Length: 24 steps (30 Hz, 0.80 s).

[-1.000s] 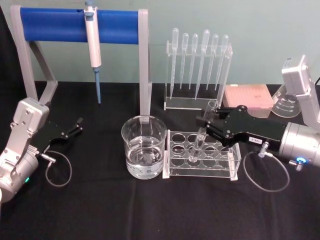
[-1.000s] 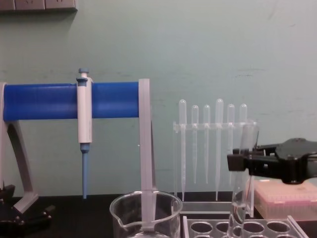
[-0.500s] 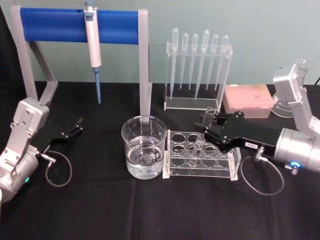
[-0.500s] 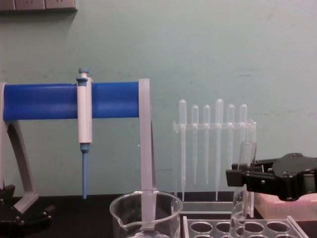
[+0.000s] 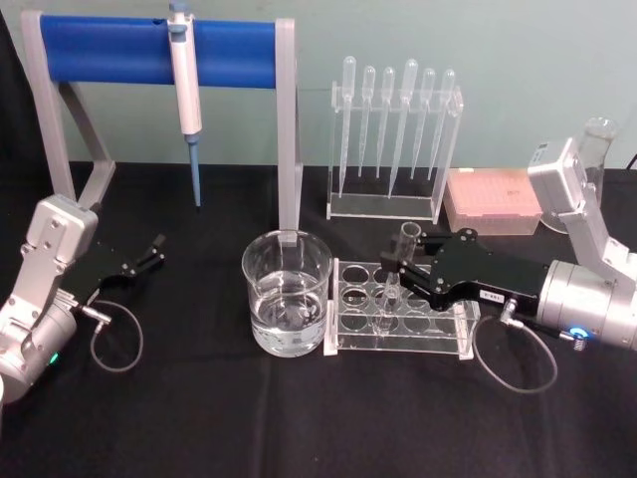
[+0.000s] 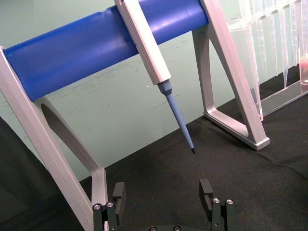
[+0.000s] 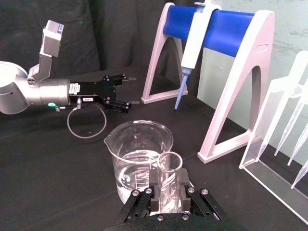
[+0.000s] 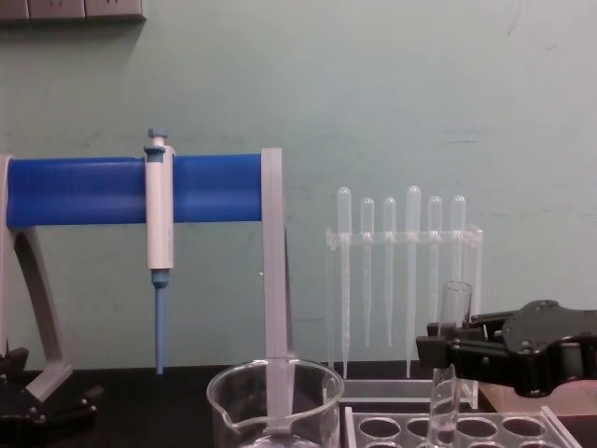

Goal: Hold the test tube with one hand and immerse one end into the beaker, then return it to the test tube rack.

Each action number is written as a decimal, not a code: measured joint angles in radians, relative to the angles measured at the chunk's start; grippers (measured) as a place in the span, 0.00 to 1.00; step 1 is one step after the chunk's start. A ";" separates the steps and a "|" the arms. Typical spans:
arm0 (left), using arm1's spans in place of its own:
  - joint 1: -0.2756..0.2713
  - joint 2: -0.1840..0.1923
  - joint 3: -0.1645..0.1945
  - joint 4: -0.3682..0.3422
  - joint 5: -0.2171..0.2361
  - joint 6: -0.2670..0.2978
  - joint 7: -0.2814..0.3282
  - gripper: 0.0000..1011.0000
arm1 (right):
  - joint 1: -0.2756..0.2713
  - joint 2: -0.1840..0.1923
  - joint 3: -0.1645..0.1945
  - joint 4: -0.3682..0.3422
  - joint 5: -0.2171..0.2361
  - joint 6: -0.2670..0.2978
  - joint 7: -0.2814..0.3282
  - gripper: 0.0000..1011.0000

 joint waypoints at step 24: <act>0.000 0.000 0.000 0.000 0.000 0.000 0.000 0.99 | -0.001 -0.001 -0.001 -0.001 -0.016 -0.005 -0.007 0.52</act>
